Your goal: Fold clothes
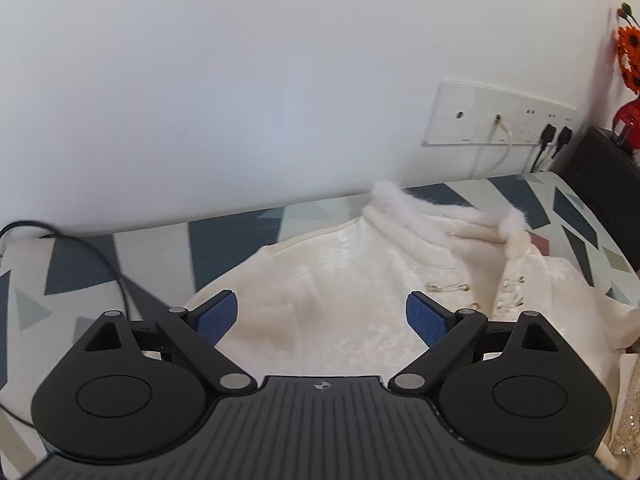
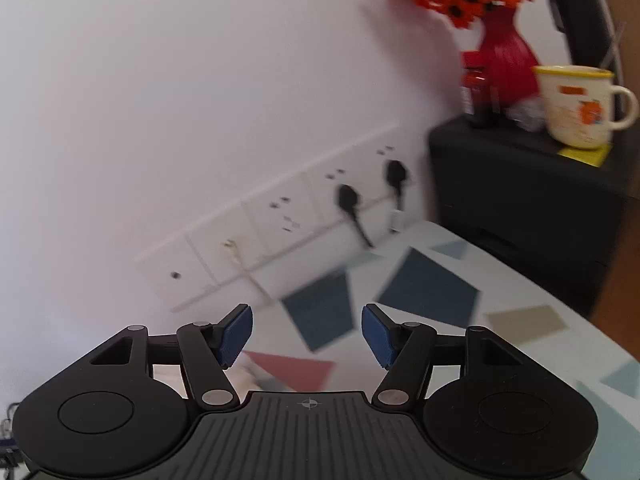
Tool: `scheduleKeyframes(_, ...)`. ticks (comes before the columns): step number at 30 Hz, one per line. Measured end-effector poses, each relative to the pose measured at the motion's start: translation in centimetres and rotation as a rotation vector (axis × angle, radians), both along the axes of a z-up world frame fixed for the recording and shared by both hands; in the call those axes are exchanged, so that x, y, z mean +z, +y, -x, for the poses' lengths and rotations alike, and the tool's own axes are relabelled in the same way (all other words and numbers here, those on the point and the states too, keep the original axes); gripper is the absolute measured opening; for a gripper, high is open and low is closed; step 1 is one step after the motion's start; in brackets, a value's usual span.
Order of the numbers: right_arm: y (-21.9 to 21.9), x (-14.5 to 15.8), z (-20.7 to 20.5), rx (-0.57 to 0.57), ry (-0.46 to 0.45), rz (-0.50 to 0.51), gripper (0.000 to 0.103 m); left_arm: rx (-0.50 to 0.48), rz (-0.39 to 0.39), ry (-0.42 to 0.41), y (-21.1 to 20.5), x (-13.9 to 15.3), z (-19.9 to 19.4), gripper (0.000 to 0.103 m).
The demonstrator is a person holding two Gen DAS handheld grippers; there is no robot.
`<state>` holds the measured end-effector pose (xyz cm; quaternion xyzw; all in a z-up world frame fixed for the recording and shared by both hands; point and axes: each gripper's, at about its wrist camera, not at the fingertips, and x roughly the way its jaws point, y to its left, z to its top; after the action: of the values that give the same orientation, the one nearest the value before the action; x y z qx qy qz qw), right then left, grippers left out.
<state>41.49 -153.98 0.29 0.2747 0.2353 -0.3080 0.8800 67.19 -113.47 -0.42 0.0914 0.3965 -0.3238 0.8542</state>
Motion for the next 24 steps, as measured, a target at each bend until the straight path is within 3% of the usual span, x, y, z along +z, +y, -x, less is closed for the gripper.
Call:
scheduleKeyframes(3, -1.7, -1.1, 4.7, -0.063, 0.083, 0.028, 0.057, -0.080, 0.000, 0.043, -4.4, -0.3, 0.2, 0.094)
scheduleKeyframes(9, 0.6, -6.1, 6.8, 0.033, 0.234, 0.060, 0.056, -0.214, -0.036, 0.095, -14.3, -1.9, 0.4, 0.094)
scheduleKeyframes(16, 0.7, -8.1, 5.8, 0.118, 0.279, 0.043, 0.073, -0.261, -0.151, 0.075, -22.9, -5.2, 0.7, 0.092)
scheduleKeyframes(18, 0.4, -7.9, 6.1, 0.124, 0.255, 0.046, 0.068, -0.256, -0.160, 0.050, -23.1, -5.7, 0.8, 0.056)
scheduleKeyframes(19, 0.2, -7.8, 6.2, 0.127, 0.244, 0.048, 0.051, -0.256, -0.151, 0.061, -22.8, -5.8, 0.7, 0.026)
scheduleKeyframes(20, 0.0, -7.7, 6.3, 0.130, 0.232, 0.049, 0.028, -0.253, -0.131, 0.075, -22.3, -5.6, 0.7, 0.015)
scheduleKeyframes(22, -0.3, -7.4, 6.5, 0.135, 0.208, 0.052, 0.016, -0.238, -0.088, 0.063, -20.9, -4.7, 0.9, 0.013)
scheduleKeyframes(24, -1.2, -6.0, 7.6, 0.097, 0.142, 0.069, 0.014, -0.239, -0.042, 0.047, -19.4, -3.4, 1.6, 0.013)
